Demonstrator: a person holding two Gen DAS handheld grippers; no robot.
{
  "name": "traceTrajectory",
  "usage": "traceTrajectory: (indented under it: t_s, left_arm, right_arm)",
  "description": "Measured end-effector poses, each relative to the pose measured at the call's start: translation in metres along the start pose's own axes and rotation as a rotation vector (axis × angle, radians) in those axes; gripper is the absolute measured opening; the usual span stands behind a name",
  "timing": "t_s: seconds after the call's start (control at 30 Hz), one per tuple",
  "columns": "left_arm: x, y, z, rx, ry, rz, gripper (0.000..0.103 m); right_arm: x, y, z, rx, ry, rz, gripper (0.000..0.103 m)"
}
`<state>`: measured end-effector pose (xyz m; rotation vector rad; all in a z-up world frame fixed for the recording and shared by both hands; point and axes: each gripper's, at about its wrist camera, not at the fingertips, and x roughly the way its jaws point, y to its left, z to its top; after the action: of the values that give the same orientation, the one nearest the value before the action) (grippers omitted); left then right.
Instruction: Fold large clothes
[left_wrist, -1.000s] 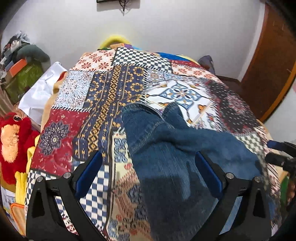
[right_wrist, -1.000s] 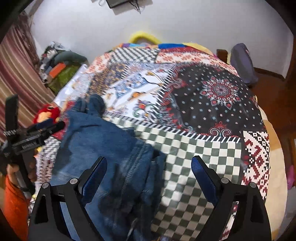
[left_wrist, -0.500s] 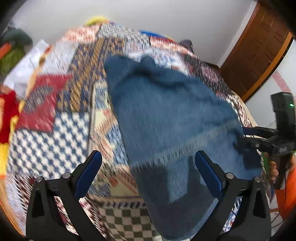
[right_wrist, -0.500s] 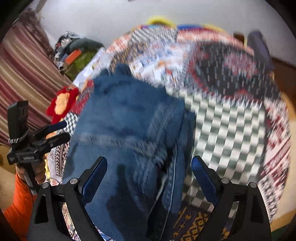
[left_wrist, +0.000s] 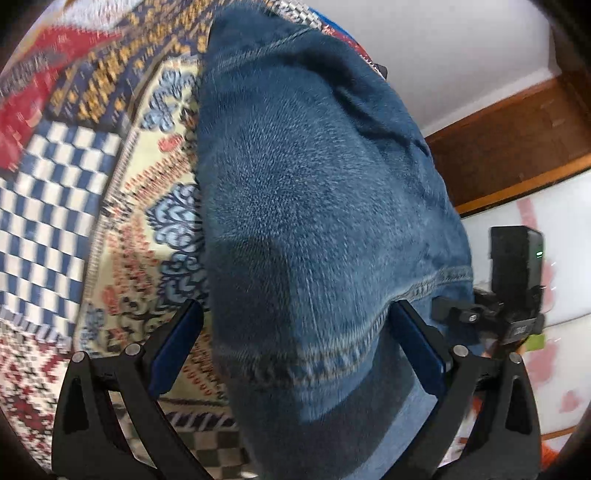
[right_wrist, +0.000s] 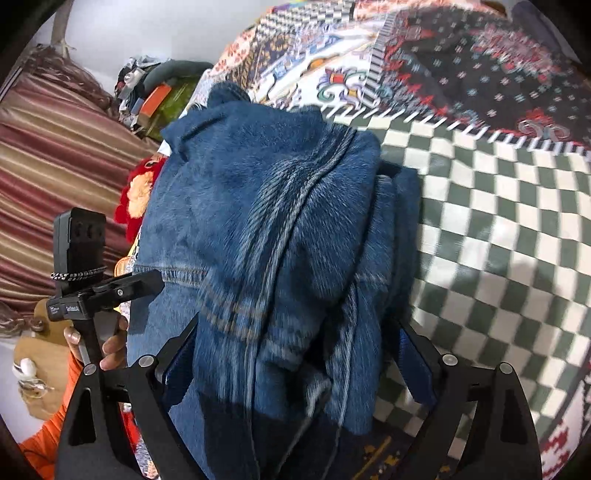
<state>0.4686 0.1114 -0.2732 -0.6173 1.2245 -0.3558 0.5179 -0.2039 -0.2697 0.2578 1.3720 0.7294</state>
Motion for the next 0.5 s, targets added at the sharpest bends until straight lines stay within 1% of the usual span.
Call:
traceTrajectory:
  t_s: [0.07, 0.1, 0.17, 0.23, 0.27, 0.33, 0.4, 0.43, 0.5]
  left_arm:
    - [0.006, 0.000, 0.003, -0.020, 0.004, -0.023, 0.102]
    - [0.007, -0.001, 0.004, -0.020, -0.001, -0.032, 0.101]
    - [0.007, -0.004, 0.007, -0.012, -0.010, -0.048, 0.091]
    - [0.008, -0.007, 0.009, -0.021, -0.017, -0.042, 0.089]
    - [0.006, -0.007, 0.011, -0.015, -0.021, -0.040, 0.086]
    - [0.000, -0.013, 0.009, 0.037, -0.032, -0.033, 0.081]
    - [-0.008, -0.019, 0.001, 0.073, -0.044, -0.039, 0.074]
    - [-0.011, -0.022, 0.000, 0.084, -0.045, -0.043, 0.072]
    - [-0.017, -0.028, -0.003, 0.107, -0.054, -0.038, 0.068]
  right_arm:
    - [0.006, -0.001, 0.007, 0.018, 0.018, 0.009, 0.098]
    - [0.008, -0.001, 0.010, 0.022, 0.024, 0.010, 0.098]
    - [0.009, -0.001, 0.016, 0.027, 0.026, 0.021, 0.097]
    - [0.010, -0.005, 0.018, 0.053, 0.018, 0.040, 0.095]
    - [0.009, -0.006, 0.018, 0.062, 0.014, 0.044, 0.092]
    - [0.005, -0.006, 0.016, 0.062, 0.006, 0.057, 0.070]
    - [0.000, -0.007, 0.014, 0.072, 0.000, 0.088, 0.060]
    - [-0.004, -0.006, 0.013, 0.073, -0.004, 0.092, 0.056]
    - [-0.012, 0.000, 0.009, 0.058, -0.012, 0.088, 0.051]
